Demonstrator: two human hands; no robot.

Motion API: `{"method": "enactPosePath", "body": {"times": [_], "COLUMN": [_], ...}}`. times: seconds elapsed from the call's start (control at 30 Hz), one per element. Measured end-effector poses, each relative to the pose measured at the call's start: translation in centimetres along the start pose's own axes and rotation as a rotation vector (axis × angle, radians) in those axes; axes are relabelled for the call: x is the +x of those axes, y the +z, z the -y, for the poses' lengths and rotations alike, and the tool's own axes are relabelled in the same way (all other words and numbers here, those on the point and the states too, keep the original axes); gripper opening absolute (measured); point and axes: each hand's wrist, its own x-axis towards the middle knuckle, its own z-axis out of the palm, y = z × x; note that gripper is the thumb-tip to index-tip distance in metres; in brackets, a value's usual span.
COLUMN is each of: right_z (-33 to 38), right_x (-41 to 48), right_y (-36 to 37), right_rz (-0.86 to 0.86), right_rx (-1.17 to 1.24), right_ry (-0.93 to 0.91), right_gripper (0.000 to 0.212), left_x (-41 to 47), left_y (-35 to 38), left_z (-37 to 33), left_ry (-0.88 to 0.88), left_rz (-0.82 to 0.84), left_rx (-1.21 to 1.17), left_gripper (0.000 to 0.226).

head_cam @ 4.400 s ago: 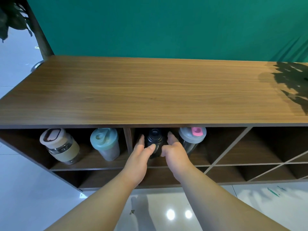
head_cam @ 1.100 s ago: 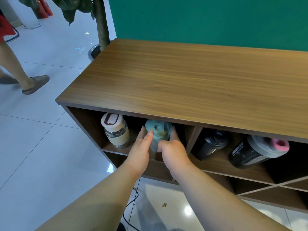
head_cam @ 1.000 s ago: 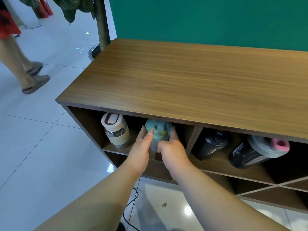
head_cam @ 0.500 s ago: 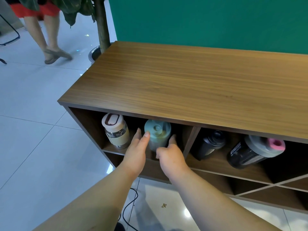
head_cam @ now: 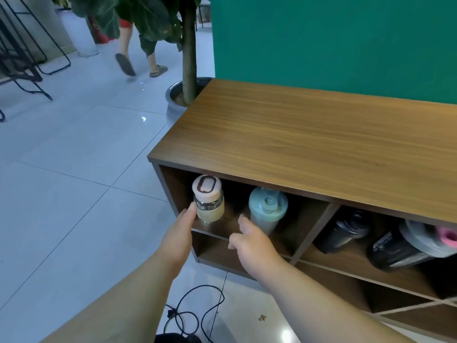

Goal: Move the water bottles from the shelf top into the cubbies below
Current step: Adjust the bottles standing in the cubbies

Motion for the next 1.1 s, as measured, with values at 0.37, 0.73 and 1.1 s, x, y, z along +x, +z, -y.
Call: {"method": "enactPosePath", "body": {"times": [0.37,0.73,1.1], "right_z": [4.7,3.2,3.1], "right_x": [4.5,6.4,4.8], "right_y": [3.1,6.0,4.6], "right_rz": [-0.03,-0.047,-0.026], "right_rx": [0.022,0.122,0.045], "right_ry": [0.0,-0.007,-0.056], "right_gripper": [0.085,0.093,0.096], "left_x": [4.1,4.9,4.6], "left_y": [1.6,1.6,1.3], "left_z": [-0.9,-0.3,-0.1], "left_ry": [0.141,0.133,0.14], "left_rz": [-0.045,-0.03,-0.035], "left_rx": [-0.168,-0.187,-0.155], "left_gripper": [0.051,0.06,0.094]}}
